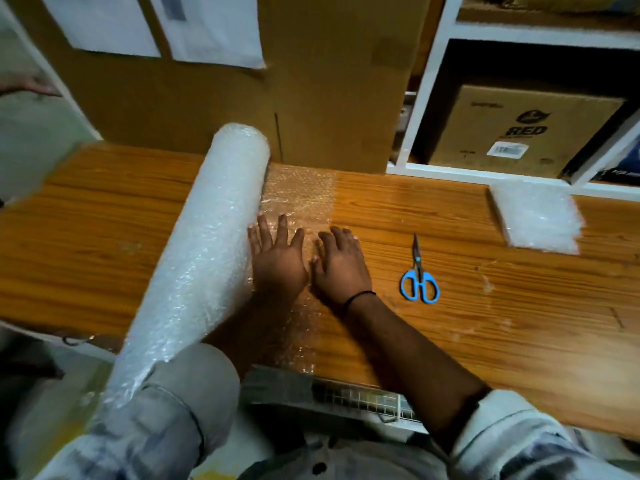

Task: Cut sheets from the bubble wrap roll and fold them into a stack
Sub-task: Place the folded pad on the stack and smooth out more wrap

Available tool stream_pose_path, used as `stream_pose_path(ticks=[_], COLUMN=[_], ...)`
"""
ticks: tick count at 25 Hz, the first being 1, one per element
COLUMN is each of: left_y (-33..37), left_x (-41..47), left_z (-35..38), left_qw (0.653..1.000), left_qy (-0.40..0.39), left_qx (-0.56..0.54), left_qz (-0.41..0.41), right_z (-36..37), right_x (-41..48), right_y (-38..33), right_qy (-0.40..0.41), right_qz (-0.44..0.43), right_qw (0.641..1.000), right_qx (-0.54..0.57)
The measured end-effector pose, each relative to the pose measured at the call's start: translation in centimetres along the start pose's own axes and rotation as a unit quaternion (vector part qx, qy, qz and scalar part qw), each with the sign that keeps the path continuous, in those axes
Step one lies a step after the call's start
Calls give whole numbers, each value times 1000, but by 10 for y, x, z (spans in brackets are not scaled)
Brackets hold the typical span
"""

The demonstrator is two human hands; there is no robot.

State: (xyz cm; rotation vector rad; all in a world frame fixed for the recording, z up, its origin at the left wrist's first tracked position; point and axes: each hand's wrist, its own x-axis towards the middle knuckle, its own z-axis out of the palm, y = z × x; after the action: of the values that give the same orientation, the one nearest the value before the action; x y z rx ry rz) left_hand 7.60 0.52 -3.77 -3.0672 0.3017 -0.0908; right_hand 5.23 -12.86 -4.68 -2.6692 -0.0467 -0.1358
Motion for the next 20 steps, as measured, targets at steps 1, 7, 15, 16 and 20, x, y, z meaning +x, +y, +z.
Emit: stream_pose_path(ticks=[1,7,15,16,20], left_y=[-13,-77,-151,-156,-139], left_x=[-7,-26,-22,-21,-30], left_z=[4,27,23,20,11], left_qw=[1000,997,987,987,985], left_qy=[-4,32,67,64,38], left_qx=[19,68,138,142,163], left_qz=[-17,6,42,42,49], right_z=[11,61,66,66,63], right_x=[-2,-11,-14,-14,-15], right_y=[-16,-62,-60,-60,-63], right_qy=[-9,-64,-79,-80,-106], right_qz=[-2,8,19,24,49], right_qw=[1000,997,989,988,982], right_qx=[-6,-44,-126,-129,-151])
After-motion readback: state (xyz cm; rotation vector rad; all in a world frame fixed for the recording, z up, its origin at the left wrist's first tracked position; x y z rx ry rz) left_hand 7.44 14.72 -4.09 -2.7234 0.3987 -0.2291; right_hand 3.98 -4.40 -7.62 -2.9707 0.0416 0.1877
